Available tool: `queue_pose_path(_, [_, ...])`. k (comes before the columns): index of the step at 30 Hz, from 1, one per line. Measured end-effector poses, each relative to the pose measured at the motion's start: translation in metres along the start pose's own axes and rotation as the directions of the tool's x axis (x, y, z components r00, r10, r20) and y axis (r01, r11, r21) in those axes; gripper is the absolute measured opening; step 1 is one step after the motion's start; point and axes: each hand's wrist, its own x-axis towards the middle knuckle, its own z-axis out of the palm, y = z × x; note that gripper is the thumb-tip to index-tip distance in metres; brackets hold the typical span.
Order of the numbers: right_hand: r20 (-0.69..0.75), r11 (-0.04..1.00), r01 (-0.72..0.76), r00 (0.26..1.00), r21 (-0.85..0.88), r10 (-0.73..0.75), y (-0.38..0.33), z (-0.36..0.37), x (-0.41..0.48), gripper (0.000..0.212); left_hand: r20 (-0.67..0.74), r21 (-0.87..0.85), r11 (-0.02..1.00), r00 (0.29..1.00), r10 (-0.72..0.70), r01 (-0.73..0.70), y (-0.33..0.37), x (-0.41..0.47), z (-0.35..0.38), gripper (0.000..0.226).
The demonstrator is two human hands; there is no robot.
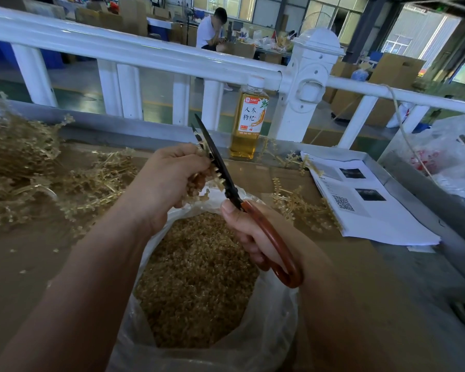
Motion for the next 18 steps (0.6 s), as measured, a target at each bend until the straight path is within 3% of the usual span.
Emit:
queue_pose_path(12, [0.021, 0.992, -0.105, 0.994, 0.076, 0.104, -0.014, -0.003, -0.006, 0.036, 0.065, -0.057, 0.998, 0.997, -0.032, 0.036, -0.002, 0.001, 0.002, 0.023])
queue_pose_path(14, [0.031, 0.977, -0.146, 0.989, 0.154, 0.143, -0.013, -0.003, -0.008, 0.033, 0.061, -0.061, 0.997, 0.998, -0.033, 0.037, -0.002, 0.0, 0.003, 0.027])
queue_pose_path(17, [0.163, 0.926, -0.173, 0.979, 0.336, 0.123, -0.017, -0.006, -0.006, 0.017, 0.042, -0.05, 0.998, 0.998, -0.041, 0.043, -0.001, 0.0, 0.004, 0.027])
queue_pose_path(18, [0.202, 0.916, -0.181, 0.973, 0.359, 0.113, -0.02, -0.006, -0.006, 0.026, 0.041, -0.046, 0.998, 0.998, -0.043, 0.045, -0.001, -0.001, 0.004, 0.026])
